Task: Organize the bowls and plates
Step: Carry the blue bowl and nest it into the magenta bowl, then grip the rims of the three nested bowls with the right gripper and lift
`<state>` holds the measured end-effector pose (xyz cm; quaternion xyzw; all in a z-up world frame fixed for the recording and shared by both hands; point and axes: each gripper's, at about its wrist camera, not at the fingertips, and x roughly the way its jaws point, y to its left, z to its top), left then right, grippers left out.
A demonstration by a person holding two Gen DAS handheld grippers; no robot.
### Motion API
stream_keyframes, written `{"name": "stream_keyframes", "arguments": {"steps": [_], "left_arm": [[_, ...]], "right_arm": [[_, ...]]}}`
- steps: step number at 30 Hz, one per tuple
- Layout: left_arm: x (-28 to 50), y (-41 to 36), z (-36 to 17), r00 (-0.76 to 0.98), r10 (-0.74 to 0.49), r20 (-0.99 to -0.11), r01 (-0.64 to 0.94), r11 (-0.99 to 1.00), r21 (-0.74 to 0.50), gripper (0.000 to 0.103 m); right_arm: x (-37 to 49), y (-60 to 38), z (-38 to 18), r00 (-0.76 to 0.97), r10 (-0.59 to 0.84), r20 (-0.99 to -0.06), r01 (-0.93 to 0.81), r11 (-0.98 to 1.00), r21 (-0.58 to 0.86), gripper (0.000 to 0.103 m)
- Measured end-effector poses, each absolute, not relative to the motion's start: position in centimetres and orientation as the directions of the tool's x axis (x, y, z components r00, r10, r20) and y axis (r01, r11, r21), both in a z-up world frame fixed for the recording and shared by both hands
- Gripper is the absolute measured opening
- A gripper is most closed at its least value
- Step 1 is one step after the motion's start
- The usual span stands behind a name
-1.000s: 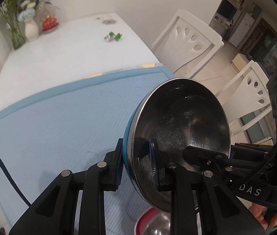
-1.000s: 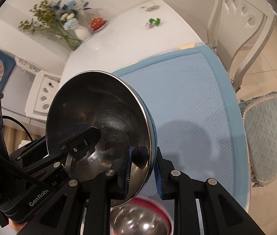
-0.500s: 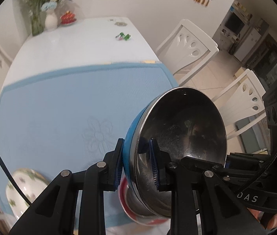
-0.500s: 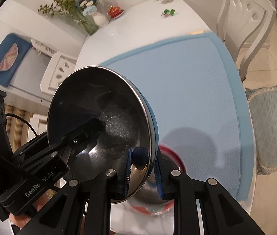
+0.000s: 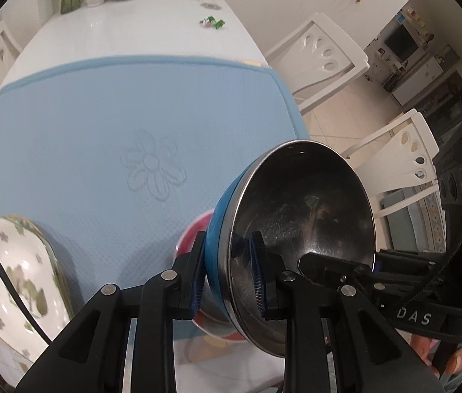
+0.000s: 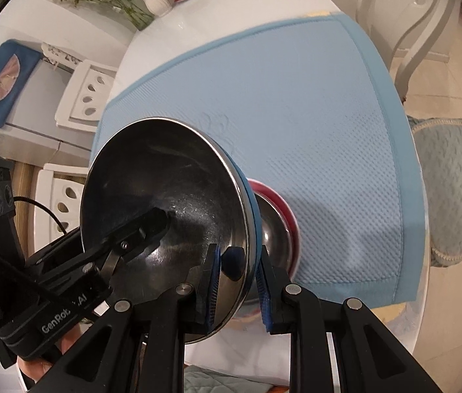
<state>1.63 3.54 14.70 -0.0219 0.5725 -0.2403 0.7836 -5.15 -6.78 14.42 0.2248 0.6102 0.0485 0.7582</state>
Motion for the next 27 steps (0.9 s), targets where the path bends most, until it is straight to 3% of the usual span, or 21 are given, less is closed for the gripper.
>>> {"name": "stream_keyframes", "arguments": {"steps": [16,27], "left_arm": [[0.5,2.1,9.1,0.105,-0.359,-0.927,0.305,0.899,-0.313,0.021],[0.5,1.8,8.5,0.089,-0.324,-0.942,0.311,0.907,-0.283,0.026]], "right_arm": [[-5.2,-7.1,9.8,0.133,0.310,-0.941,0.232,0.914,0.334,0.021],[-4.8,-6.8,9.8,0.137,0.308,-0.942,0.226,0.916,0.332,0.021]]}}
